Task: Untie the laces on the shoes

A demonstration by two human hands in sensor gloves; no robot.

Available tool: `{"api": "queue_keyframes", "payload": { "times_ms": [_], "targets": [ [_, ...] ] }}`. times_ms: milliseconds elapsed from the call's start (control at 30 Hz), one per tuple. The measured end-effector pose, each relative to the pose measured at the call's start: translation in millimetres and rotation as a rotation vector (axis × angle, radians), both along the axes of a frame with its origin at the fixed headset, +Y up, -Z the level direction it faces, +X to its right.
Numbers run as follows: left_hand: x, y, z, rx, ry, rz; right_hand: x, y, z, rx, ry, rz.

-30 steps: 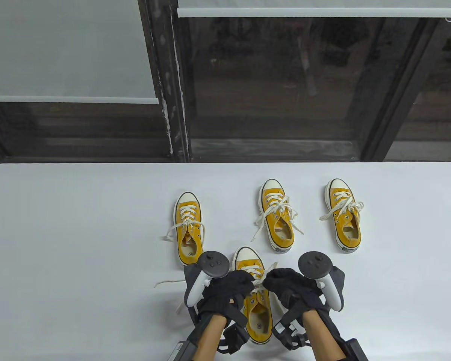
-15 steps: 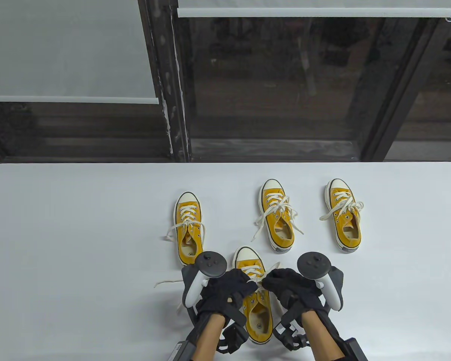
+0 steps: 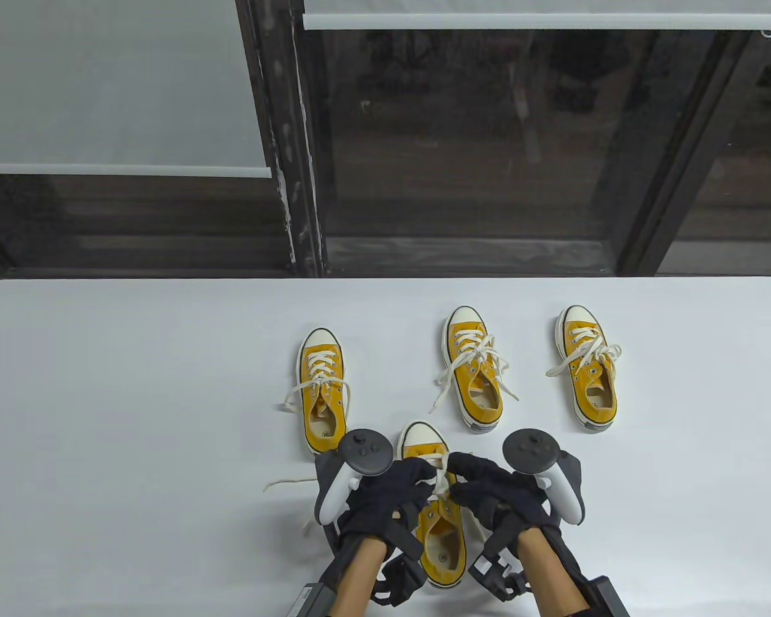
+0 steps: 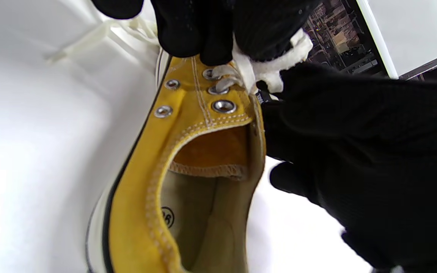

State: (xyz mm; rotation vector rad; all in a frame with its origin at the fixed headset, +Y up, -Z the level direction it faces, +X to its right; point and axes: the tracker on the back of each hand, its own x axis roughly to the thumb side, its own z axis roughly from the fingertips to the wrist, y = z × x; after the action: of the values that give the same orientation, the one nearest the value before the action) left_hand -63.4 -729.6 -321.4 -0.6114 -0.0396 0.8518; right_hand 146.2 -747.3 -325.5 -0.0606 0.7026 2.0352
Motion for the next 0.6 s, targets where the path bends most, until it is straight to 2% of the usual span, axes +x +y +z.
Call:
{"api": "queue_keyframes", "payload": {
  "times_ms": [133,200,333,400,500,567,600],
  "targets": [
    [-1,-2,0,-0.027,-0.001,0.051,-2,-1,0,0.003,0.015,-0.005],
    [-4,-2,-1,-0.032,0.013,0.062,1,1,0,0.021,-0.031,0.011],
    [-7,-4,-1,-0.038,0.034,0.018,5,1,-1,-0.016,-0.033,-0.106],
    [-7,-4,-1,-0.033,0.045,0.021,5,2,0,0.025,-0.036,-0.021],
    [-10,-3,1,-0.029,0.102,-0.012,1,11,4,0.167,-0.095,0.252],
    [-13,-1,3,-0.008,0.185,-0.114,-4,16,7,0.298,-0.124,0.485],
    [-14,-1,4,0.005,0.199,-0.139,-5,17,8,0.313,-0.129,0.517]
  ]
}}
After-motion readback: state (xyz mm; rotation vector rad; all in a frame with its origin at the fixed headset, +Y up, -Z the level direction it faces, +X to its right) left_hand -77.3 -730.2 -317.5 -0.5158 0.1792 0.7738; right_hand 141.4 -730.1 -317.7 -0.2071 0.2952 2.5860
